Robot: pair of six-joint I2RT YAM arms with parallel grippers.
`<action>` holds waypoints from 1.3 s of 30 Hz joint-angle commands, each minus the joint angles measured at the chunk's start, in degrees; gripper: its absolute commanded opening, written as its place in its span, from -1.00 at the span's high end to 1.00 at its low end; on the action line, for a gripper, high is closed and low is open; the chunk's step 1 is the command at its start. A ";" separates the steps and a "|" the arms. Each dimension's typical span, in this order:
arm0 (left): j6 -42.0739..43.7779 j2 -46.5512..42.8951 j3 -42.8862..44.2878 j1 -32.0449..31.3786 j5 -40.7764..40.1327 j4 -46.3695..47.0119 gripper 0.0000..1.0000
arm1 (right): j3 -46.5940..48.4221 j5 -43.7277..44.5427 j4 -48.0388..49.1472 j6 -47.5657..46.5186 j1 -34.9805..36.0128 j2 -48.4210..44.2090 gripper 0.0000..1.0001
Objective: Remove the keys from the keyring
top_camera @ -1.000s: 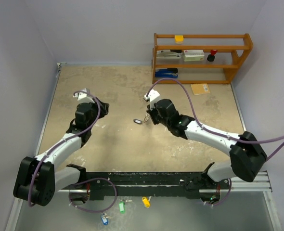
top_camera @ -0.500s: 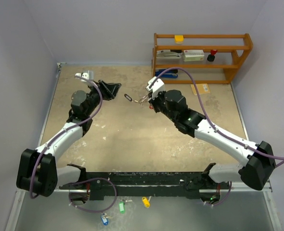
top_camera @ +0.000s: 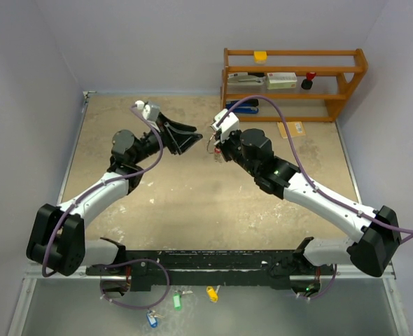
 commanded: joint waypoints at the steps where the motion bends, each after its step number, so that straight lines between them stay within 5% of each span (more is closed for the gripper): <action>1: 6.66 0.52 2.94 -3.07 2.75 -6.07 0.02 | 2.97 0.09 3.97 -1.43 0.34 -1.18 1.00; 12: 18.73 2.36 3.97 -8.34 -3.34 -17.96 0.08 | 3.52 0.46 3.57 -1.38 0.50 -1.97 1.00; 23: 17.03 2.72 2.03 -9.44 -9.65 -9.13 0.14 | 3.11 -0.19 2.86 -0.40 0.91 -2.26 1.00; 29: 15.18 4.00 0.94 -10.55 -12.46 -4.22 0.30 | 3.19 -1.05 3.04 0.27 1.24 -2.07 1.00; 34: 16.34 4.94 0.36 -11.32 -15.27 -4.37 0.68 | 3.28 -0.85 3.08 0.15 1.50 -2.20 1.00; 39: 16.45 6.43 0.37 -11.73 -15.15 -4.89 0.69 | 3.49 -0.83 3.48 -0.05 1.66 -2.45 1.00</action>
